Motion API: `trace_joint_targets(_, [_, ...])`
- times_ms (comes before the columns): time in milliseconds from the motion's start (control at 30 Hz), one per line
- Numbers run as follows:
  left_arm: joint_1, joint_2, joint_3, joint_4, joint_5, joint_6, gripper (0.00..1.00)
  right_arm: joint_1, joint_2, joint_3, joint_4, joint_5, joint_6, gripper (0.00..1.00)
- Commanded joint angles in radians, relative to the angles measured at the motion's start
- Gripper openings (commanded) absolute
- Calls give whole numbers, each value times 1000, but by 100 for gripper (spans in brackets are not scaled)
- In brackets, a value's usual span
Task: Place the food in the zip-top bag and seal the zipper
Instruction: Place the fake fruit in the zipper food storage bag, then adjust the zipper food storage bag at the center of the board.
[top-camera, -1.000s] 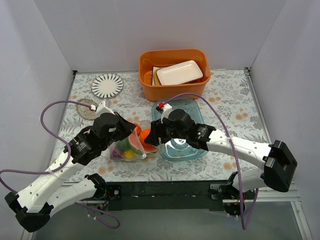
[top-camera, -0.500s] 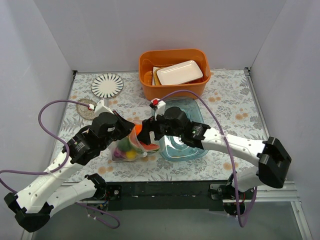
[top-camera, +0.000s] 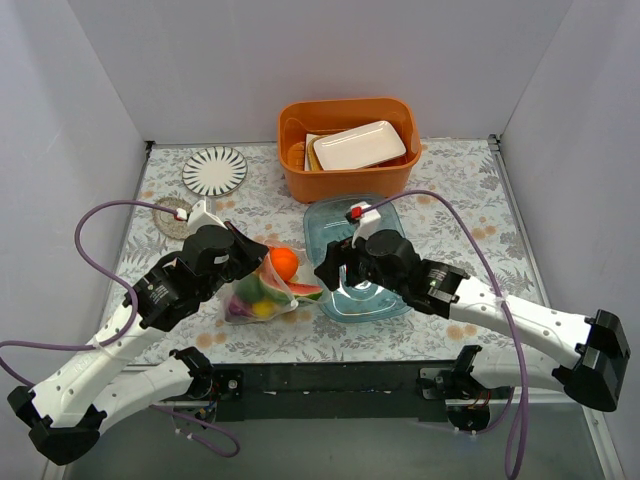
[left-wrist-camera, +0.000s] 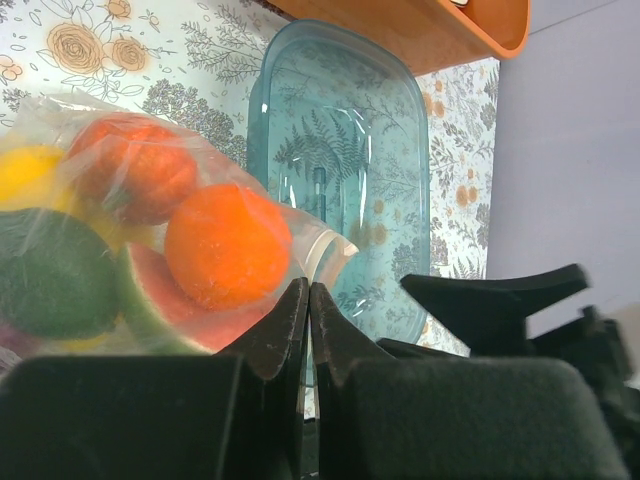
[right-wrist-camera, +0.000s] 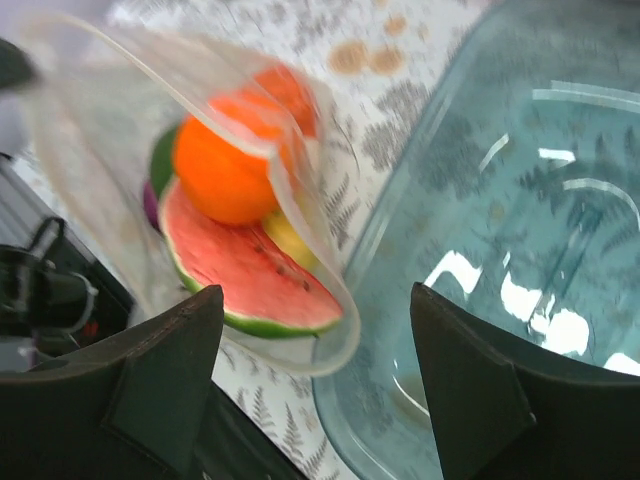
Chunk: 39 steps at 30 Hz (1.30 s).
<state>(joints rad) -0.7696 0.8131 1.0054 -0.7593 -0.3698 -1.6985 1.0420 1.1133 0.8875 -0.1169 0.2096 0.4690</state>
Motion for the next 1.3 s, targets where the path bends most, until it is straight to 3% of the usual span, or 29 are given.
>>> trace_joint_targets(0, [1,-17,41,9,-31,-3,0,3,45,-38,-70,1,34,75])
trace_joint_targets(33, [1,-17,41,6,-29,-3,0,1,51,-42,-66,-7,49,68])
trace_joint_targets(467, [1,-23,38,11,-23,-9,0,-23,184,-64,39,-81,40,45])
trace_joint_targets(567, [1,-20,38,12,-18,-6,0,-28,210,-55,42,-95,42,36])
trace_joint_targets(600, [1,-20,39,9,-18,-3,0,-30,212,-47,42,-98,40,19])
trace_joint_targets(633, [1,-19,36,9,-20,-3,0,-30,211,-44,43,-101,39,10])
trace_joint_targets(700, [1,-17,30,15,-14,2,0,-30,192,-38,65,-121,34,1])
trace_joint_targets(967, [1,53,-13,67,158,79,0,-28,134,53,138,-148,22,1])
trace_joint_targets(1267, [1,213,-21,169,368,151,0,-28,177,93,219,-196,74,1])
